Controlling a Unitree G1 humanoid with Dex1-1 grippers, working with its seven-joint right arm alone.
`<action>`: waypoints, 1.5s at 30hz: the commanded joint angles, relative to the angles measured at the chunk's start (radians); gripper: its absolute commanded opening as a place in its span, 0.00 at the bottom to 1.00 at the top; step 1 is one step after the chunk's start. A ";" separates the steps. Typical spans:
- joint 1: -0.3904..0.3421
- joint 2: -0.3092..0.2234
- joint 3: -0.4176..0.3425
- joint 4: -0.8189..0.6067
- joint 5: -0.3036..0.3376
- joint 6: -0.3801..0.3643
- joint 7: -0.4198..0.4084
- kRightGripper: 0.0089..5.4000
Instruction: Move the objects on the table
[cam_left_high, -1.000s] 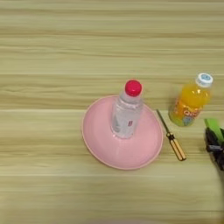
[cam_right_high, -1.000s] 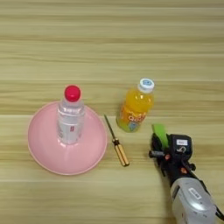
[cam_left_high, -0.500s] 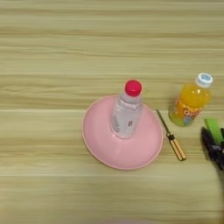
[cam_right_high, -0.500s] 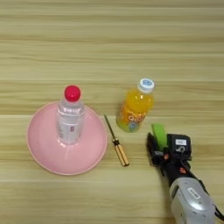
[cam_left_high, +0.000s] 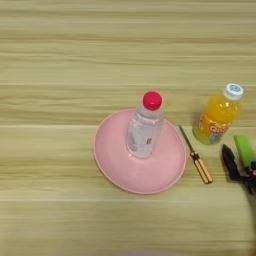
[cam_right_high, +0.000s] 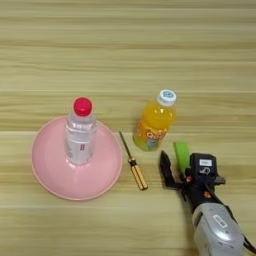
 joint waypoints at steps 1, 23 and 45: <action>0.040 0.005 0.031 0.026 -0.029 0.047 -0.003 0.93; 0.062 0.006 0.015 -0.037 -0.017 0.068 -0.009 1.00; 0.197 0.003 -0.036 -0.289 -0.016 0.094 -0.019 1.00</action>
